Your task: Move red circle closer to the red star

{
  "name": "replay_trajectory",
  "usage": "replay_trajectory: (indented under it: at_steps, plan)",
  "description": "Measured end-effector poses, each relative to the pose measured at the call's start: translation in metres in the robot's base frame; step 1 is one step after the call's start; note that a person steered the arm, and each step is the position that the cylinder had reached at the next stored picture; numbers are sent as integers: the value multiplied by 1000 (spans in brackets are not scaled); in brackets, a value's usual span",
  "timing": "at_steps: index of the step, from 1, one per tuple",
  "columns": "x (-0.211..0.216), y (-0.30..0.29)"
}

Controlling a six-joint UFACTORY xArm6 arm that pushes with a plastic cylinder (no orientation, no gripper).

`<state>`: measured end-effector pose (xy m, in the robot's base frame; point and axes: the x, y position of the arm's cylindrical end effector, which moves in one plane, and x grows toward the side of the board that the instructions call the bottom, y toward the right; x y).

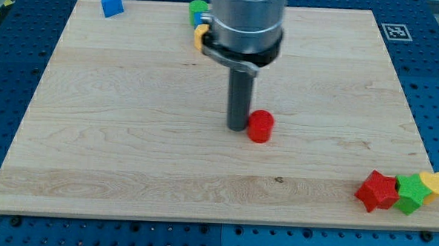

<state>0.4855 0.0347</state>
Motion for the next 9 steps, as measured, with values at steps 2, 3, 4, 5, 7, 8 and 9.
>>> replay_trajectory:
  at_steps: [2, 3, 4, 5, 7, 8, 9]
  plan:
    - [0, 108]
    - [4, 142]
    - [13, 169]
    - [11, 159]
    - [8, 112]
    - [13, 131]
    - [19, 157]
